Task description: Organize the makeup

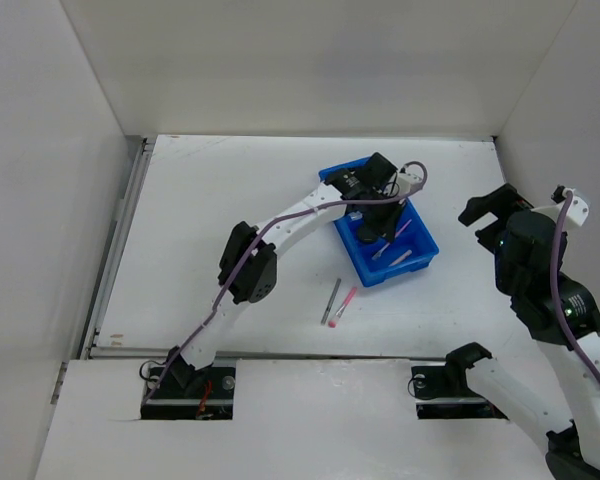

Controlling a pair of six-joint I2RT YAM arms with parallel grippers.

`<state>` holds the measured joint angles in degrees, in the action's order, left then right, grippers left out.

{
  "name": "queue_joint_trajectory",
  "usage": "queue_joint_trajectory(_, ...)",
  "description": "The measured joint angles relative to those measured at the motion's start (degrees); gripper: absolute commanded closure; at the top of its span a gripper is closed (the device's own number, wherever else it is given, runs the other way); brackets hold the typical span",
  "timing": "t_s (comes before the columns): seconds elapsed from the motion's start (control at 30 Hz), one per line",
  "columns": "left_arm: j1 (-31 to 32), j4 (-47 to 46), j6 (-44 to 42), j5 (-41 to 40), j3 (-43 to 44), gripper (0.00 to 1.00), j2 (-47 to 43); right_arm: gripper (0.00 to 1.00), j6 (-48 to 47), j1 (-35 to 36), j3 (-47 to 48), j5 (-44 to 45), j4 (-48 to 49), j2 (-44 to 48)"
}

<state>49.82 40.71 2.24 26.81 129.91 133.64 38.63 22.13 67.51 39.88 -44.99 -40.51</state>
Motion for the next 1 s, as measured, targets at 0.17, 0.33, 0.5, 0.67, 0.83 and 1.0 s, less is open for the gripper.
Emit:
queue_joint_trajectory(0.17,0.0,-0.4,0.0,1.0,0.9,0.70,1.4,0.00,0.0,0.0,0.0,0.3,-0.3,0.0)
queue_joint_trajectory(0.33,0.0,-0.3,0.1,1.6,2.3,0.21,1.5,0.00,0.0,0.0,0.0,0.4,-0.9,0.0)
queue_joint_trajectory(0.5,0.0,1.1,1.2,-0.5,0.4,0.31,-0.9,0.00,0.0,0.0,0.0,0.5,-0.9,-0.4)
queue_joint_trajectory(0.67,0.0,-0.4,4.2,-6.4,-19.3,0.63,-18.2,0.00,0.0,0.0,0.0,0.4,-0.8,-1.1)
queue_joint_trajectory(0.83,0.9,-1.5,7.3,-10.6,-38.8,0.58,-35.7,0.00,0.1,0.0,0.0,-0.2,-0.3,-2.3)
queue_joint_trajectory(1.0,2.6,-2.3,12.0,-15.1,-47.5,0.29,-35.5,0.00,0.2,0.0,-0.2,-1.9,0.9,-3.8)
